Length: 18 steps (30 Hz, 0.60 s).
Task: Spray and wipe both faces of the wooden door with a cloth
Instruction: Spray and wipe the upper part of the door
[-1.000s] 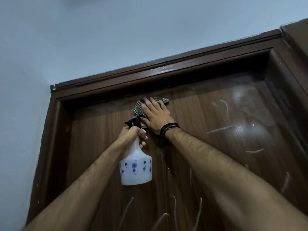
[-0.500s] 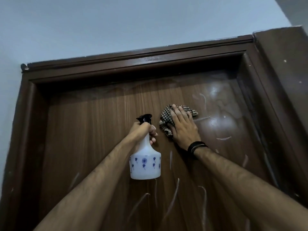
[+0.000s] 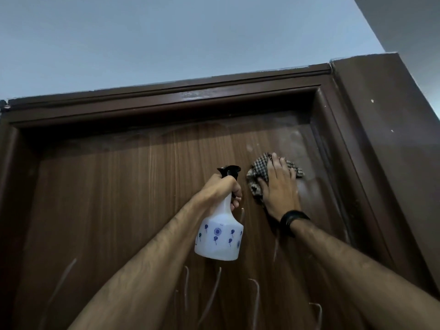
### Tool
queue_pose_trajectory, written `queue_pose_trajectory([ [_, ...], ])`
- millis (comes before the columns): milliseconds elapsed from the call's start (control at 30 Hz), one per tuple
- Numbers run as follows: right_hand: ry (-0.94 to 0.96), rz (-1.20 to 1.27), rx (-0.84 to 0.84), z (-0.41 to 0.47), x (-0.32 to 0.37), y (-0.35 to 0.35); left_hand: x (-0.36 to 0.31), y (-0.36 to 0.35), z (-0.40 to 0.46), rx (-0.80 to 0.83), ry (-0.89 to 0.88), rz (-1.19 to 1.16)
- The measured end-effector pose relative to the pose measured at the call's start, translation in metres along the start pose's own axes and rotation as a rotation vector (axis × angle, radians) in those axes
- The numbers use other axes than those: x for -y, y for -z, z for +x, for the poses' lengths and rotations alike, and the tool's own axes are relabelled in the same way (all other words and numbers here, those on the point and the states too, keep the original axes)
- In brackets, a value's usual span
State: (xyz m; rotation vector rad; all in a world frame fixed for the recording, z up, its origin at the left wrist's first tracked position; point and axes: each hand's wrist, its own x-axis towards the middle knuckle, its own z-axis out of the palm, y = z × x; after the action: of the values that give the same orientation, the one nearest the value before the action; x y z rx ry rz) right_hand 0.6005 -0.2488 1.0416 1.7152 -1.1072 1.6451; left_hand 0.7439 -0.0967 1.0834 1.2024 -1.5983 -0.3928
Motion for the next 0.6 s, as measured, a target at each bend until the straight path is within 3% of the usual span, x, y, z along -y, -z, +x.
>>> queue_pose_trajectory([
  [133,0.060,-0.004,0.026,-0.032,-0.020,-0.006,-0.001,-0.019,0.008,-0.004,0.024,0.005],
  [400,-0.063,0.026,0.015,0.087,-0.023,0.018,-0.018,-0.030,0.014,-0.058,0.003,0.011],
  [600,0.315,0.084,0.079,0.049,0.005,0.004,-0.029,-0.021,0.016,-0.132,-0.019,-0.032],
])
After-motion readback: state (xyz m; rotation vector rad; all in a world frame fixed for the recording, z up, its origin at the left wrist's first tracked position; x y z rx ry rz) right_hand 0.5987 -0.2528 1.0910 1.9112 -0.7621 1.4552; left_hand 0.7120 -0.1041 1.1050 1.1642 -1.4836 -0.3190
